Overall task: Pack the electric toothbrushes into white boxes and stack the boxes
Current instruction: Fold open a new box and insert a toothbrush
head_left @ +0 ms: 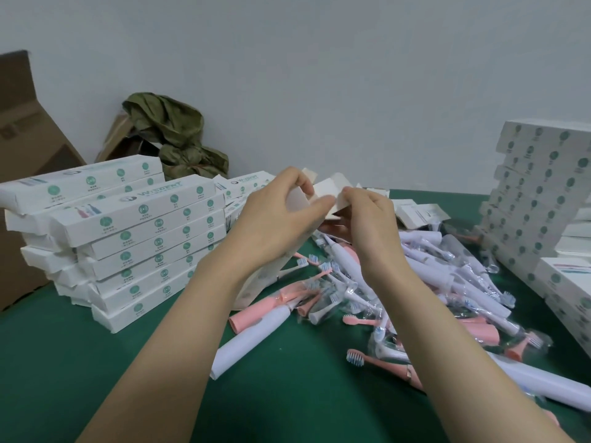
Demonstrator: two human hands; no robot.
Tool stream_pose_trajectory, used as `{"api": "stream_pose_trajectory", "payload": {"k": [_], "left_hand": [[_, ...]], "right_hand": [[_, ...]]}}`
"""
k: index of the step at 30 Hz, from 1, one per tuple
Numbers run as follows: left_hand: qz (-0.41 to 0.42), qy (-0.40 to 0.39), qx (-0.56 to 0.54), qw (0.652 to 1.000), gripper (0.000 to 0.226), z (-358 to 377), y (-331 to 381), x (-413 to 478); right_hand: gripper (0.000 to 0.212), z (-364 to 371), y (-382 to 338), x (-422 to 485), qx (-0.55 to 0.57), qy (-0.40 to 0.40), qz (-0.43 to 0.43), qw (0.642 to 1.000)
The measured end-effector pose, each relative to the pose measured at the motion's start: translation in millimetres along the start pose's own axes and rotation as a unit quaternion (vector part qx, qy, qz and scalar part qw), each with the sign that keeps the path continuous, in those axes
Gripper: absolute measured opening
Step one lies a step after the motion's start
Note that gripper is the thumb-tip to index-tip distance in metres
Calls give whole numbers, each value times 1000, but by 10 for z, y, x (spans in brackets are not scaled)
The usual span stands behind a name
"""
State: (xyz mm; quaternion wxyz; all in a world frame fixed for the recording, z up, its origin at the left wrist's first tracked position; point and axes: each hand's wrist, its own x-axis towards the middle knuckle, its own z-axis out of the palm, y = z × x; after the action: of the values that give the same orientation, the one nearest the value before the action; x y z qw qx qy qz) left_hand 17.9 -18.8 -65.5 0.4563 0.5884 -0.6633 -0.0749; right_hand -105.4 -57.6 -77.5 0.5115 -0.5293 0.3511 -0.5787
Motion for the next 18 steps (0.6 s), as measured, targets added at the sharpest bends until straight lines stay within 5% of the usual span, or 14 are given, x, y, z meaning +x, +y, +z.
{"api": "stream_pose_trajectory", "payload": {"k": [7, 12, 15, 16, 18], "left_hand": [[68, -28, 61, 995, 41, -121, 44, -64], [77, 47, 71, 993, 35, -263, 5, -113], [53, 113, 72, 990, 33, -312, -53, -141], [46, 121, 78, 989, 33, -318, -69, -147], [40, 118, 94, 988, 33, -321, -100, -152]], "right_hand": [[17, -23, -45, 7, 65, -10, 105, 992], [30, -6, 28, 5, 224, -131, 199, 945], [24, 53, 261, -32, -18, -147, 122, 981], [18, 82, 351, -70, -126, -181, 67, 973], [19, 173, 493, -156, -319, -298, -41, 899]]}}
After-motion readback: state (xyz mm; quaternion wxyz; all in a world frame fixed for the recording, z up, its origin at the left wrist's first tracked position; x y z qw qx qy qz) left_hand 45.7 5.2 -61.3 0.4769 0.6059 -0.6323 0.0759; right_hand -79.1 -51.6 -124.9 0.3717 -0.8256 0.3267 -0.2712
